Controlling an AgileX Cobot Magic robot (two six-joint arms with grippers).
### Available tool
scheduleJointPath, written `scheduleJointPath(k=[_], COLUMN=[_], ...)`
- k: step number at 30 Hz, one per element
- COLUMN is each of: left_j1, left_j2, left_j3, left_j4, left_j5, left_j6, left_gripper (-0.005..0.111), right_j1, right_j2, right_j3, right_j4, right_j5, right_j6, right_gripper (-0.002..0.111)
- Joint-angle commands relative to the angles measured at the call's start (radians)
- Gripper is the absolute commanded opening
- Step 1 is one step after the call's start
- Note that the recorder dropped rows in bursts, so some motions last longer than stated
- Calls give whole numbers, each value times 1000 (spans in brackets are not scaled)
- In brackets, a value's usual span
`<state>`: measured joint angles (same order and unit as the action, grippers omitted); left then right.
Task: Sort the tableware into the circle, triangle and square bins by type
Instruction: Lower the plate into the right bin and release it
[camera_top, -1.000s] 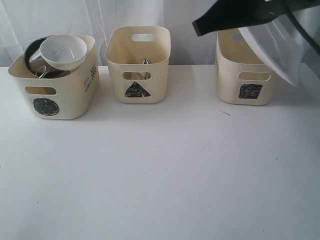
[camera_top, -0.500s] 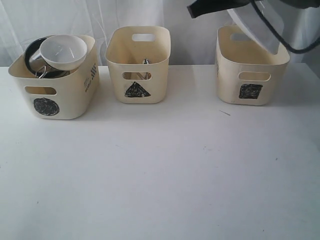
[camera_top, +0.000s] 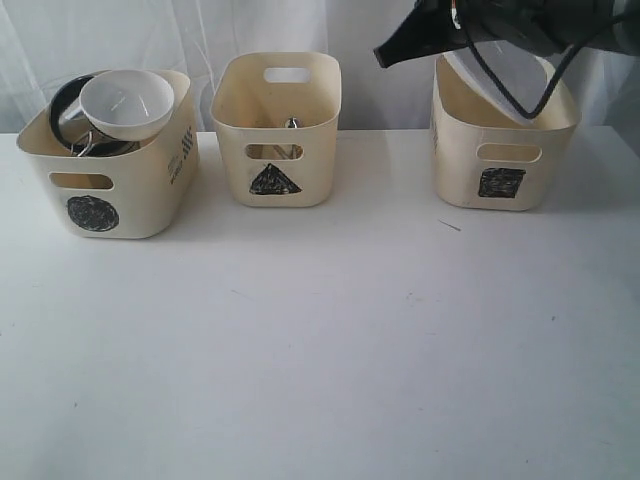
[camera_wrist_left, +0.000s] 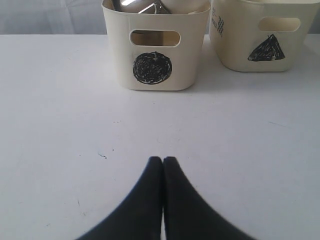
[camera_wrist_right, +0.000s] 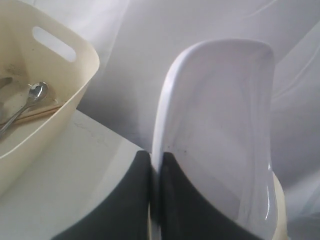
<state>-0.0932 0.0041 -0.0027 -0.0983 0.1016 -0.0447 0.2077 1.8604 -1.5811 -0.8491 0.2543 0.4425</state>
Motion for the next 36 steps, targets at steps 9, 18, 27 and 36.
scheduleJointPath(k=[9, 18, 27, 36], left_j1=[1, 1, 1, 1], left_j2=[-4, -4, -4, -4], left_j3=[3, 3, 3, 3], left_j4=[-2, -2, -2, -2], left_j5=[-4, -4, -4, -4], left_j6=[-4, -4, -4, -4], left_gripper=[0, 0, 0, 0], right_j1=[-39, -39, -55, -67], right_j2=[34, 57, 85, 115], right_j3=[-16, -16, -16, -27], right_j4=[-41, -44, -45, -45], right_j5=[-67, -113, -166, -228], right_j6=[-21, -21, -21, 1], right_gripper=[0, 0, 0, 8])
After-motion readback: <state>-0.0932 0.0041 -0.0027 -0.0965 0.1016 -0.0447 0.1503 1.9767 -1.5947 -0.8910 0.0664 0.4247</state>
